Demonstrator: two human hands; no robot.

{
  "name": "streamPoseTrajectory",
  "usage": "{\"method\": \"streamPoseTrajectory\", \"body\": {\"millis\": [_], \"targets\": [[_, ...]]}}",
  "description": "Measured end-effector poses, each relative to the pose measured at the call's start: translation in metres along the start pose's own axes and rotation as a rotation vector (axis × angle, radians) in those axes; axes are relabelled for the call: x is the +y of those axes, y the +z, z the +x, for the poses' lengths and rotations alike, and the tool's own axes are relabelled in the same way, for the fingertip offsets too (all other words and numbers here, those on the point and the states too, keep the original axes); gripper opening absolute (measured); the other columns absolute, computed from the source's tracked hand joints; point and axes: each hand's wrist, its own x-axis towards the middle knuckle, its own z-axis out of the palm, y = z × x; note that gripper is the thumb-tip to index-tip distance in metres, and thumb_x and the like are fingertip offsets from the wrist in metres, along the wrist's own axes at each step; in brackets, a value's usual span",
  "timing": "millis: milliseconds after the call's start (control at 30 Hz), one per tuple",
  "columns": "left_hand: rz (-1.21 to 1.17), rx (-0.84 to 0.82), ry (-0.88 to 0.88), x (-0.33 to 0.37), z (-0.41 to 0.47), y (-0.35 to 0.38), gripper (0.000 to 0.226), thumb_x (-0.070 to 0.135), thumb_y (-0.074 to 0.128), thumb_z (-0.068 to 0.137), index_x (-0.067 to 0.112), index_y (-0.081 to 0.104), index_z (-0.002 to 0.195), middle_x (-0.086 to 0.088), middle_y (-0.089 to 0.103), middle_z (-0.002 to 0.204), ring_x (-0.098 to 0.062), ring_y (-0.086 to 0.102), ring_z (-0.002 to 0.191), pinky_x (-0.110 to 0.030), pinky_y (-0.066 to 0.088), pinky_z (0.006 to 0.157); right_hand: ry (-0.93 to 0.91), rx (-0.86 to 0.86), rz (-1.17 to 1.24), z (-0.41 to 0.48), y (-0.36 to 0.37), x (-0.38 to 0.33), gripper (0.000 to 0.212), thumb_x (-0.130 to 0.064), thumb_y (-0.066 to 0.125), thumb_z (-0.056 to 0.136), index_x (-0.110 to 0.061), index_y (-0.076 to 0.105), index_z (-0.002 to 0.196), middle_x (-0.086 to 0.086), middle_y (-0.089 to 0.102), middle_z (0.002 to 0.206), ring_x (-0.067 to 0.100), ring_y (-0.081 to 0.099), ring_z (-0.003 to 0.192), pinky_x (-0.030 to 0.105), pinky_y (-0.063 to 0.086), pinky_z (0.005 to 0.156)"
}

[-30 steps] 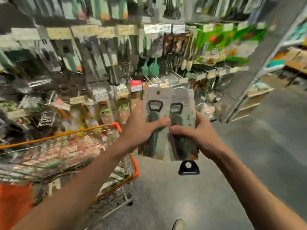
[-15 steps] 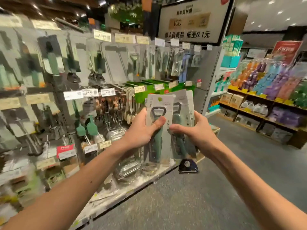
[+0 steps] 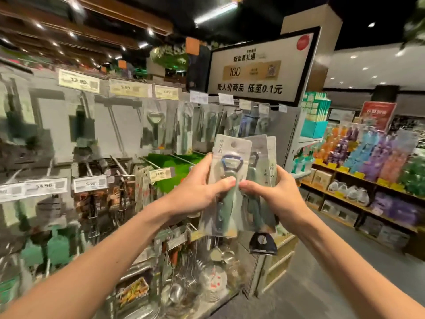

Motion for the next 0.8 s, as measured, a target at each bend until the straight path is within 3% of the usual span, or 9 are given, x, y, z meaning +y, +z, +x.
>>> {"method": "streamPoseTrajectory", "body": {"millis": [200,367,533,633,700,800], "targets": [[-0.045,0.219,0.004,-0.050,0.095,0.003,0.025,0.024,0.059,0.099,0.021,0.057,0.124,0.005,0.069,0.121,-0.011,0.065,0.113,-0.043,0.050,0.102,-0.012,-0.022,-0.024,0.091,-0.021,0.035,0.047,-0.007,0.085,0.070,-0.014,0.063,0.110,-0.003,0.077,0.096,0.012,0.074,0.088,0.022,0.058,0.070],[0.048,0.327,-0.013,-0.074,0.149,0.006,0.021,0.013,0.057,0.098,0.017,0.056,0.119,0.005,0.068,0.114,-0.004,0.065,0.105,-0.030,0.049,0.094,-0.009,-0.024,0.013,0.151,-0.034,0.069,0.047,-0.007,0.085,0.069,-0.015,0.064,0.110,-0.002,0.077,0.098,0.014,0.074,0.090,0.022,0.058,0.070],[0.168,0.485,-0.002,-0.099,0.201,-0.003,0.024,0.015,0.059,0.087,0.019,0.054,0.111,0.003,0.070,0.104,-0.013,0.066,0.097,-0.041,0.053,0.091,-0.015,-0.055,0.049,0.212,-0.039,0.107,0.047,-0.010,0.085,0.071,-0.014,0.065,0.114,-0.001,0.077,0.101,0.013,0.073,0.091,0.024,0.059,0.072],[0.208,0.543,-0.027,-0.116,0.235,-0.008,0.022,0.020,0.059,0.085,0.021,0.056,0.107,0.008,0.069,0.100,-0.008,0.065,0.093,-0.032,0.051,0.084,-0.016,-0.088,0.057,0.253,-0.040,0.133,0.047,-0.011,0.085,0.072,-0.014,0.065,0.114,-0.001,0.077,0.100,0.013,0.073,0.091,0.028,0.060,0.074],[0.238,0.574,-0.050,-0.125,0.260,-0.011,0.017,0.016,0.057,0.091,0.023,0.056,0.106,0.014,0.065,0.099,0.004,0.060,0.089,-0.019,0.046,0.076,-0.008,-0.107,0.070,0.283,-0.041,0.146,0.047,-0.011,0.085,0.071,-0.013,0.065,0.114,-0.001,0.077,0.100,0.012,0.074,0.089,0.026,0.060,0.073],[0.275,0.615,-0.077,-0.133,0.297,-0.015,0.022,0.014,0.051,0.097,0.027,0.052,0.114,0.016,0.063,0.100,0.012,0.058,0.082,-0.006,0.041,0.065,-0.013,-0.150,0.084,0.327,-0.046,0.161,0.046,-0.012,0.086,0.071,-0.015,0.065,0.111,-0.002,0.077,0.098,0.010,0.074,0.087,0.021,0.057,0.069]]}}
